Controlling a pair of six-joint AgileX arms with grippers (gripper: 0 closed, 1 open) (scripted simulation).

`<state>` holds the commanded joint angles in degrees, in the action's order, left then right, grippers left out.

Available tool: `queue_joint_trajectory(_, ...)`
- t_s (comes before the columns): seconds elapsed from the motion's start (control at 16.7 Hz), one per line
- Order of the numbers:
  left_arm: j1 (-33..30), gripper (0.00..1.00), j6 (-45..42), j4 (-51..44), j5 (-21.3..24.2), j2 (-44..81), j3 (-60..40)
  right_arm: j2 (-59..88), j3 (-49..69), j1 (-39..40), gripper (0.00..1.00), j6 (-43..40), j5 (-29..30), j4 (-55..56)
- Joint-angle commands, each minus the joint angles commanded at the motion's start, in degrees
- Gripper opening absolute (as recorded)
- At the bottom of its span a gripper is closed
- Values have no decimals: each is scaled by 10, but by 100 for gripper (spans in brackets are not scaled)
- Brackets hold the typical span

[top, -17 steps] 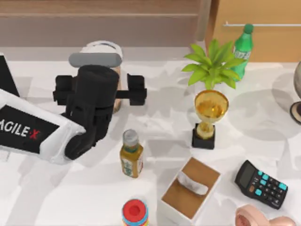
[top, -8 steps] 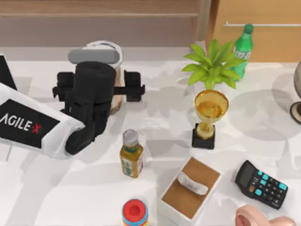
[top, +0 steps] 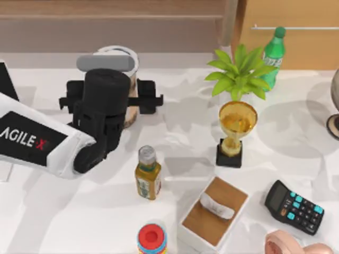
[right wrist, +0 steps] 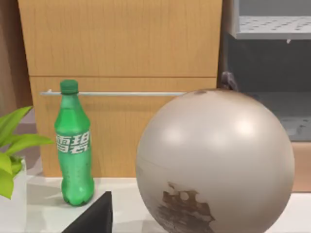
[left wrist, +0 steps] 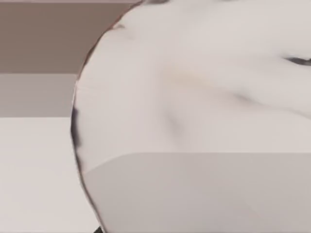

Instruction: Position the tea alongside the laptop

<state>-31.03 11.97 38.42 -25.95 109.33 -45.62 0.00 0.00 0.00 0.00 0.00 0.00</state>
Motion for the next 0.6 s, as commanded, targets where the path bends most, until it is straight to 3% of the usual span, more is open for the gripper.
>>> queue_joint_trajectory(0.12, 0, 2, 0, 0, 0, 0, 0, 0, 0, 0, 100, 0, 0, 0)
queue_joint_trajectory(0.18, 0, 0, 0, 0, 0, 0, 0, 0, 0, 0, 100, 0, 0, 0)
queue_joint_trajectory(0.6, 0, 0, 0, 0, 0, 0, 0, 0, 0, 0, 100, 0, 0, 0)
